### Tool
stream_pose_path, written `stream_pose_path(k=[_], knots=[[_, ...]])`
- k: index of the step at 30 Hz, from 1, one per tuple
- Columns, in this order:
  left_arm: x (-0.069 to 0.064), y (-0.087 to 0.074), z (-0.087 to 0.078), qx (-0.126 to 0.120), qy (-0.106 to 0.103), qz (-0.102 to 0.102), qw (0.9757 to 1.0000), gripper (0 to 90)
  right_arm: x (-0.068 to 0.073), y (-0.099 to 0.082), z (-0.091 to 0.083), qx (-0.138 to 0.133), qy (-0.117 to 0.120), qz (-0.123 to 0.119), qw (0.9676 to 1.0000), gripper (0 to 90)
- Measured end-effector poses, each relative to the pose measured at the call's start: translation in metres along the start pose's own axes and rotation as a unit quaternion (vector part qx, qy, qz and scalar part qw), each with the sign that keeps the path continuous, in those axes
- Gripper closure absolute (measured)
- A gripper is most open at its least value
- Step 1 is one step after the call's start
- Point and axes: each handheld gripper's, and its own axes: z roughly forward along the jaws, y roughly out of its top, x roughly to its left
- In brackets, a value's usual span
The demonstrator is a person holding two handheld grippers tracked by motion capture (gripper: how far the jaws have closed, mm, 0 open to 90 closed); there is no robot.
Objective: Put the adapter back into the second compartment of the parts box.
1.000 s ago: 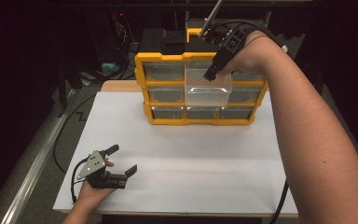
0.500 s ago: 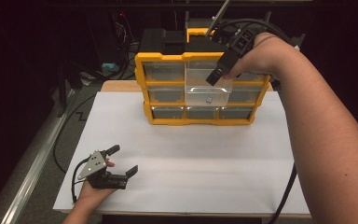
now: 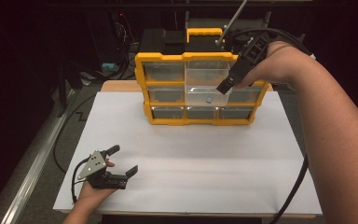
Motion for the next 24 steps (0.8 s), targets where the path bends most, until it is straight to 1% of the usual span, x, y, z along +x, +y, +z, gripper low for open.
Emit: stream_pose_path(k=[8, 10, 15, 18, 22, 24], knots=[[0.001, 0.000, 0.000, 0.000, 0.001, 0.000, 1.0000, 0.3, 0.003, -0.018, 0.001, 0.006, -0.003, 0.010, 0.9999, 18.4], [0.001, 0.000, 0.000, 0.000, 0.001, 0.001, 1.0000, 0.3, 0.003, -0.023, 0.003, 0.007, -0.002, 0.009, 0.9999, 16.9], [0.001, 0.000, 0.000, 0.001, 0.003, 0.000, 1.0000, 0.3, 0.003, -0.036, 0.004, 0.005, -0.003, 0.020, 0.9998, 14.6], [0.001, 0.000, -0.001, 0.000, 0.003, 0.000, 1.0000, 0.3, 0.004, -0.044, 0.006, 0.003, -0.002, 0.022, 0.9998, 12.9], [0.001, 0.000, -0.001, 0.001, 0.002, 0.001, 1.0000, 0.3, 0.005, -0.055, 0.012, 0.004, -0.004, 0.026, 0.9997, 8.2], [0.000, 0.000, 0.000, 0.001, 0.003, 0.001, 1.0000, 0.3, 0.006, -0.060, 0.015, 0.004, -0.004, 0.032, 0.9995, 5.9]])
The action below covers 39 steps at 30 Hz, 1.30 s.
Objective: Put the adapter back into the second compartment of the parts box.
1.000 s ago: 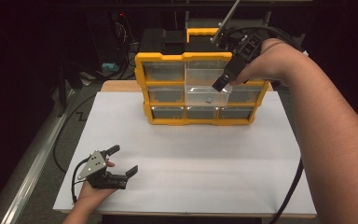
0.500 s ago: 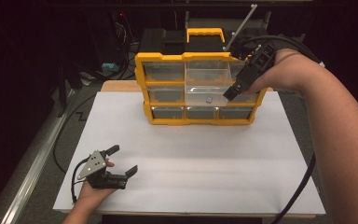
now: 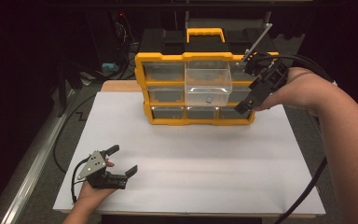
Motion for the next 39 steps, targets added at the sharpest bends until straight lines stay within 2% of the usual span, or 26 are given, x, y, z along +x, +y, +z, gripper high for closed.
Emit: stream_pose_path(k=[5, 12, 21, 32, 39], knots=[[0.000, 0.000, 0.001, 0.002, 0.000, 0.000, 1.0000, 0.3, 0.001, -0.013, 0.007, 0.001, -0.005, 0.007, 1.0000, 0.4], [0.000, 0.000, 0.001, 0.003, -0.001, 0.001, 1.0000, 0.3, 0.003, -0.031, 0.009, 0.001, -0.018, 0.019, 0.9997, 0.3], [0.000, 0.000, 0.001, 0.003, 0.002, -0.003, 1.0000, 0.3, 0.005, -0.048, 0.020, 0.002, -0.026, 0.020, 0.9995, 0.3], [0.001, 0.000, 0.000, 0.004, 0.002, -0.002, 1.0000, 0.3, 0.011, -0.058, 0.047, 0.002, -0.026, 0.019, 0.9995, 0.3], [0.002, 0.000, 0.000, 0.002, 0.002, -0.005, 1.0000, 0.3, 0.012, -0.065, 0.074, 0.005, -0.017, 0.021, 0.9996, 0.2]])
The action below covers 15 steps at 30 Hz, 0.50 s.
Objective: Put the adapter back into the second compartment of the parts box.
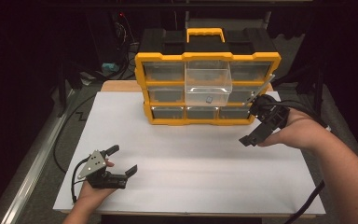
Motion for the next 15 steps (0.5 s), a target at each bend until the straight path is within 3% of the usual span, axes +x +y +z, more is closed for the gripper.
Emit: stream_pose_path(k=[15], knots=[[0.000, -0.001, 0.001, 0.005, 0.001, 0.002, 1.0000, 0.3, 0.005, -0.011, 0.069, 0.019, 0.008, -0.005, 0.9998, 0.2]])
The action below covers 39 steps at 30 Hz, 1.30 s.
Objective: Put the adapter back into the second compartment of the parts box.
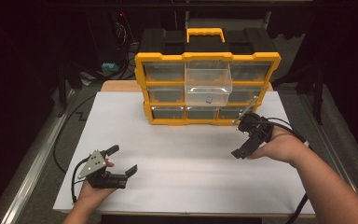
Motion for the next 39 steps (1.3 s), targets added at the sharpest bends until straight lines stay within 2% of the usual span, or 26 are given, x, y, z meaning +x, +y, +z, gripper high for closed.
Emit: stream_pose_path(k=[5, 12, 17, 19, 21, 24, 26, 28, 31, 33, 34, 35, 36, 38, 39], knots=[[0.001, 0.000, 0.000, -0.002, 0.001, -0.002, 1.0000, 0.3, 0.004, -0.002, 0.026, 0.010, 0.004, -0.002, 0.9999, 0.2], [0.000, 0.000, 0.000, -0.001, 0.000, 0.001, 1.0000, 0.3, 0.009, -0.005, 0.065, 0.022, 0.015, 0.007, 0.9996, 0.2], [0.001, 0.000, -0.001, -0.003, 0.003, -0.002, 1.0000, 0.3, 0.013, -0.008, 0.085, 0.030, 0.021, 0.006, 0.9993, 0.2], [0.001, 0.000, 0.000, -0.001, 0.001, -0.003, 1.0000, 0.3, 0.014, -0.009, 0.088, 0.024, 0.019, 0.008, 0.9995, 0.2], [0.003, 0.001, 0.000, -0.004, -0.007, -0.019, 0.9998, 0.3, 0.016, -0.011, 0.090, 0.012, 0.010, 0.007, 0.9999, 0.2], [0.004, 0.000, 0.000, 0.000, 0.000, -0.021, 0.9998, 0.3, 0.018, -0.016, 0.091, -0.023, -0.001, 0.020, 0.9995, 0.2], [0.004, 0.000, 0.000, 0.007, 0.004, -0.019, 0.9998, 0.3, 0.020, -0.021, 0.092, -0.057, 0.003, 0.029, 0.9980, 0.2], [0.004, 0.000, 0.001, 0.009, 0.008, -0.022, 0.9997, 0.3, 0.023, -0.026, 0.094, -0.088, 0.001, 0.037, 0.9954, 0.2], [0.004, 0.000, 0.000, 0.010, 0.007, -0.023, 0.9997, 0.3, 0.028, -0.035, 0.097, -0.146, 0.011, 0.051, 0.9878, 0.2], [0.004, 0.000, 0.000, 0.007, 0.008, -0.025, 0.9996, 0.3, 0.034, -0.041, 0.099, -0.177, -0.005, 0.047, 0.9832, 0.2], [0.004, 0.000, 0.000, 0.008, 0.009, -0.026, 0.9996, 0.3, 0.035, -0.043, 0.100, -0.192, 0.004, 0.054, 0.9799, 0.2], [0.004, -0.001, 0.000, 0.009, 0.008, -0.025, 0.9996, 0.3, 0.036, -0.047, 0.101, -0.212, 0.008, 0.064, 0.9752, 0.2], [0.004, -0.001, 0.000, 0.009, 0.008, -0.025, 0.9996, 0.3, 0.037, -0.050, 0.102, -0.231, 0.006, 0.072, 0.9703, 0.2], [0.004, -0.001, 0.000, 0.011, 0.008, -0.025, 0.9996, 0.3, 0.039, -0.055, 0.103, -0.258, 0.000, 0.079, 0.9630, 0.2], [0.004, -0.001, 0.000, 0.011, 0.008, -0.027, 0.9995, 0.3, 0.040, -0.057, 0.104, -0.275, 0.003, 0.084, 0.9579, 0.2]])
